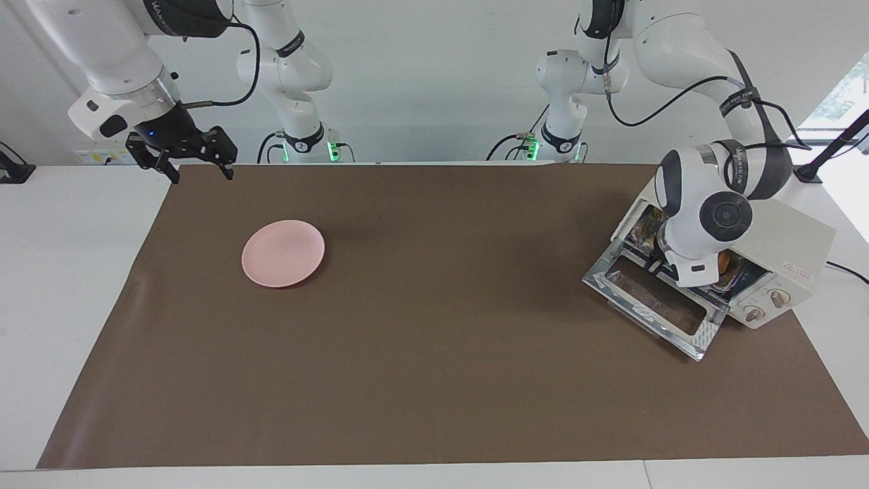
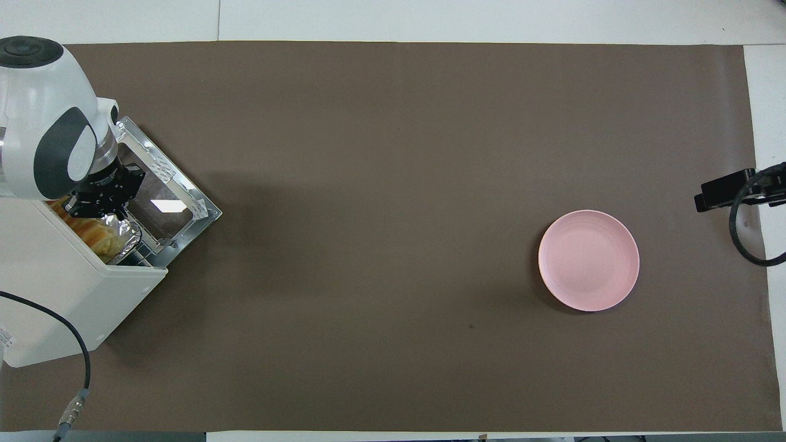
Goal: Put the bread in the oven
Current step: 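Push the tray into the toaster oven with the left gripper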
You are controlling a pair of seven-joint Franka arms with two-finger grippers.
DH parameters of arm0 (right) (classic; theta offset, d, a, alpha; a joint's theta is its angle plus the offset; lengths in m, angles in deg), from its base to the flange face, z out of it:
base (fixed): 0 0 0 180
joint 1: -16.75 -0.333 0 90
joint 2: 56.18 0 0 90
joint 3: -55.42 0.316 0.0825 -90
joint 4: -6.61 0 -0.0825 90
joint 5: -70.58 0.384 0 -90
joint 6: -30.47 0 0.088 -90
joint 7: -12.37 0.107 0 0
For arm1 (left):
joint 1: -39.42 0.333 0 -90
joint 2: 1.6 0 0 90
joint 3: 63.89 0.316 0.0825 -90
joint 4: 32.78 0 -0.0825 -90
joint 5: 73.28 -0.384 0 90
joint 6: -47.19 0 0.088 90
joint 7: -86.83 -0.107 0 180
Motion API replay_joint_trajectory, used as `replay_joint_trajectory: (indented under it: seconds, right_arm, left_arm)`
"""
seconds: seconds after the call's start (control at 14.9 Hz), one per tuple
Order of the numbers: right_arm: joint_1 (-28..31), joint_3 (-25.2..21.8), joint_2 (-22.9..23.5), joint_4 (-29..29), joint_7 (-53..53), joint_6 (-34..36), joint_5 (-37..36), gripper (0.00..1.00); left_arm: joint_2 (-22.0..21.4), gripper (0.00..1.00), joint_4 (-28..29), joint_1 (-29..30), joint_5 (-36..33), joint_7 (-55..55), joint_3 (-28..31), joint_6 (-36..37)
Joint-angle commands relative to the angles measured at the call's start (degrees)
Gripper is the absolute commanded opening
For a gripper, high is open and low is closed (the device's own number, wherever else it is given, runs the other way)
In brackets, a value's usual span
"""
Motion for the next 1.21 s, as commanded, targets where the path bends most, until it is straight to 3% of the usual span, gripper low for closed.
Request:
replay_joint_trajectory:
  seconds: [0.0, 0.07, 0.13, 0.2, 0.4, 0.74, 0.94, 1.14]
  right_arm:
    - [0.51, 0.43, -1.24, 1.36, 0.59, 0.27, 0.73, 1.0]
    - [0.51, 0.43, -1.24, 1.36, 0.59, 0.27, 0.73, 1.0]
    - [0.51, 0.43, -1.24, 1.36, 0.59, 0.27, 0.73, 1.0]
    - [0.51, 0.43, -1.24, 1.36, 0.59, 0.36, 0.73, 1.0]
    - [0.51, 0.43, -1.24, 1.36, 0.59, 0.36, 0.73, 1.0]
    - [0.51, 0.43, -1.24, 1.36, 0.59, 0.36, 0.73, 1.0]
    - [0.51, 0.43, -1.24, 1.36, 0.59, 0.27, 0.73, 1.0]
    - [0.51, 0.43, -1.24, 1.36, 0.59, 0.27, 0.73, 1.0]
  left_arm:
    - [-1.88, 0.0, 1.94, 0.34, -1.54, -0.47, -0.26, -0.14]
    - [-1.88, 0.0, 1.94, 0.95, -1.54, -0.56, -0.26, -0.24]
    - [-1.88, 0.36, 1.86, 1.92, -1.54, -1.25, -0.26, -0.41]
    - [-1.88, 0.99, 1.77, 2.1, -1.54, -2.48, -0.35, -0.67]
    - [-2.49, 1.0, -0.07, 1.4, -1.54, -3.89, -0.43, -0.85]
    - [-8.11, 1.0, -4.1, -0.35, -0.83, -5.04, -1.05, -2.97]
    - [-11.79, 1.0, -6.23, -0.27, 7.66, -6.78, -0.87, 2.11]
    - [-11.98, 1.0, -6.67, -0.53, 8.57, -11.01, -0.96, 3.72]
